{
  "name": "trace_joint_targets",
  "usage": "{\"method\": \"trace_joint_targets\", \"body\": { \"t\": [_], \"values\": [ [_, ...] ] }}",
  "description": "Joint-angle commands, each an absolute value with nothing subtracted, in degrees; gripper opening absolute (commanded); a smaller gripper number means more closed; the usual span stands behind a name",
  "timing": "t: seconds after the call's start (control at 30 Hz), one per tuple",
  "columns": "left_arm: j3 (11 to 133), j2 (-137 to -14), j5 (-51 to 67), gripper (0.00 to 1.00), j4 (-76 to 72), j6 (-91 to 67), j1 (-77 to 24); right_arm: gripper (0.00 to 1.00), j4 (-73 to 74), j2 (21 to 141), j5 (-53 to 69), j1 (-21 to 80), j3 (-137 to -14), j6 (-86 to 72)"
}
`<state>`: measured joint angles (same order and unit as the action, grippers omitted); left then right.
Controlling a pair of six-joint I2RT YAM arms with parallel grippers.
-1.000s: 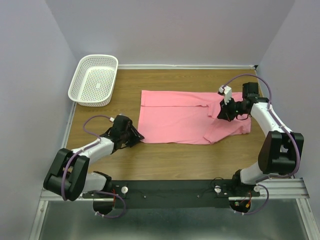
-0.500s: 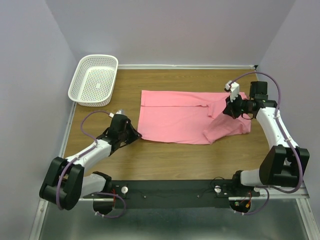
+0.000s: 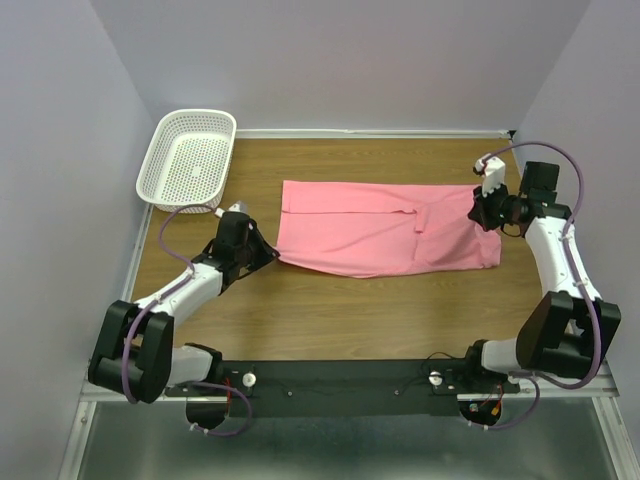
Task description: Fold and stack the t-shirts
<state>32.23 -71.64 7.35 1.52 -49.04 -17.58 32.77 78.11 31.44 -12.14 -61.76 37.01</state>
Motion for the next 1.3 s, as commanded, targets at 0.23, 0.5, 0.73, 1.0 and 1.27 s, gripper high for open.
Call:
{"method": "trace_joint_targets", "body": {
  "t": [0.23, 0.5, 0.73, 1.0, 1.27],
  "values": [
    [36.82, -77.34, 10.11, 0.00, 0.53, -44.47, -16.00, 0.01, 30.76, 75.15, 37.79, -20.39, -61.35, 38.05],
    [37.70, -79.28, 12.21, 0.00, 0.26, -42.98, -15.91, 0.01, 41.08, 72.33, 57.88, -21.44, -62.91, 41.63],
    [36.21, -78.49, 15.29, 0.00, -3.24, -41.05, -16.00, 0.00, 78.32, 64.80, 53.11, -20.48, -59.88, 93.65],
    [35.07, -78.31, 18.89, 0.00, -5.80, -39.64, -16.00, 0.01, 79.60, 56.26, 42.87, -20.39, -53.26, 98.32],
    [34.10, -78.40, 20.30, 0.00, -7.12, -39.29, -16.08, 0.00, 79.63, 42.54, 45.18, -5.82, -45.97, 102.83]
  ]
}}
